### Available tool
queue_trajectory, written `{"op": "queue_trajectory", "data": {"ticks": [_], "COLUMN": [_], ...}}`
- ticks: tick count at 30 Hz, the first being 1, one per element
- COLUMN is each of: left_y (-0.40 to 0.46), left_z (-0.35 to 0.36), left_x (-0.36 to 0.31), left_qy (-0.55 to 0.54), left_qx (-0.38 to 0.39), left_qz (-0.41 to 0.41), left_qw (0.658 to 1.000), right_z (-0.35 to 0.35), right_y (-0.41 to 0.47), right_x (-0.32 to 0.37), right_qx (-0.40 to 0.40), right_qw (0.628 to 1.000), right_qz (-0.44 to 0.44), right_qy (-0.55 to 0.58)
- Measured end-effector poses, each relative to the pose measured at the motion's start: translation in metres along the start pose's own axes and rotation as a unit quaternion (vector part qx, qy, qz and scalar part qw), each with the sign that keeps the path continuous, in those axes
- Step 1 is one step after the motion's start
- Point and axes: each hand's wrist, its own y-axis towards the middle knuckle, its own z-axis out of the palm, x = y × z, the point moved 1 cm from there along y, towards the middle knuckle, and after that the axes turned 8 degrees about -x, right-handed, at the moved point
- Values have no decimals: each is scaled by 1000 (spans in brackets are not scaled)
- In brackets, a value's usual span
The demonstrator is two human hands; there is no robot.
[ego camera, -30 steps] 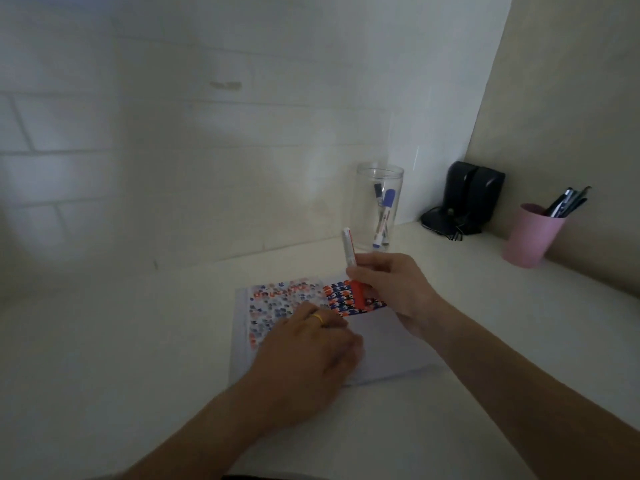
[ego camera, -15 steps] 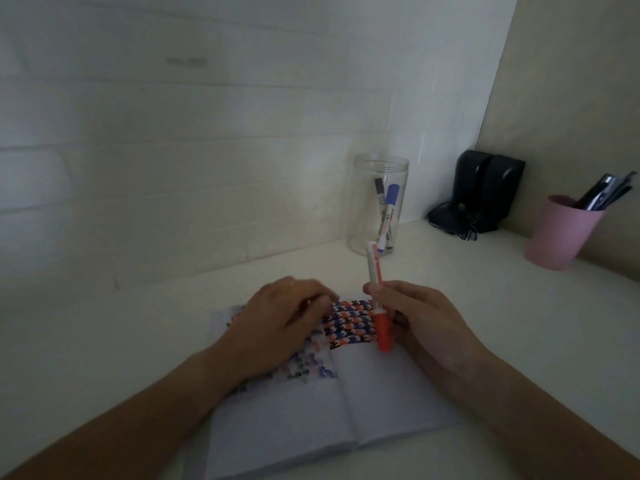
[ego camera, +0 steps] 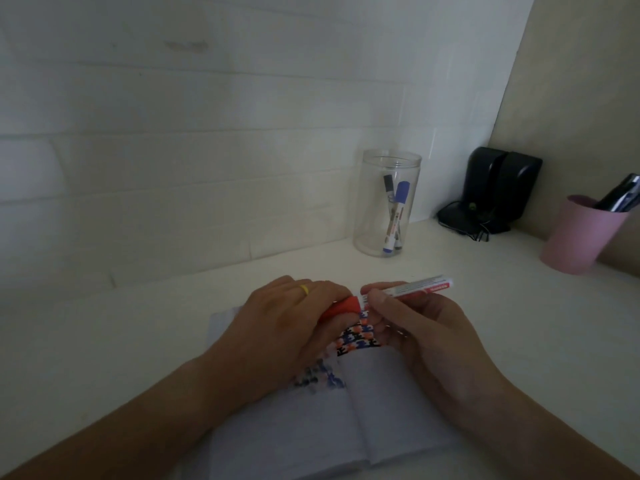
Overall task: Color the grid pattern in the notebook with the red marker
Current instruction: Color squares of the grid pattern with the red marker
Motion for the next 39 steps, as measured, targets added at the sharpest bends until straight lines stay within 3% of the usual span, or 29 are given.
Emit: {"op": "queue_trajectory", "data": {"ticks": [6, 7, 9, 12, 14, 17, 21, 25, 33, 39], "left_y": [4, 4, 0, -1, -2, -7, -8, -12, -11, -10], "left_z": [-8, -13, -19, -18, -14, -4, 3, 9, 15, 16], "left_x": [-6, -7, 8, 34, 35, 32, 37, 48, 60, 61], "left_qy": [-65, -103, -166, -228, -197, -128, -143, -161, -192, -204], "left_qx": [78, 91, 67, -51, -41, 62, 156, 182, 207, 213], "left_qz": [-18, -63, -122, -167, -146, -120, -110, -77, -64, -60], "left_qw": [995, 989, 976, 958, 969, 983, 971, 967, 957, 954], "right_z": [9, 8, -5, -23, -17, -9, -10, -6, -4, -7], "right_y": [-6, -6, 0, 4, 2, -1, -4, -8, -7, -7], "right_x": [0, 6, 23, 42, 37, 29, 29, 17, -4, -8], "right_qx": [-8, -11, -58, -107, -84, -79, -71, -30, -38, -25], "right_qw": [998, 998, 995, 989, 993, 994, 996, 996, 966, 949], "right_qz": [-62, -68, -76, -80, -78, -70, -50, -45, -86, -118], "right_qy": [-18, -8, 28, 65, 34, 7, 4, -76, -243, -291]}}
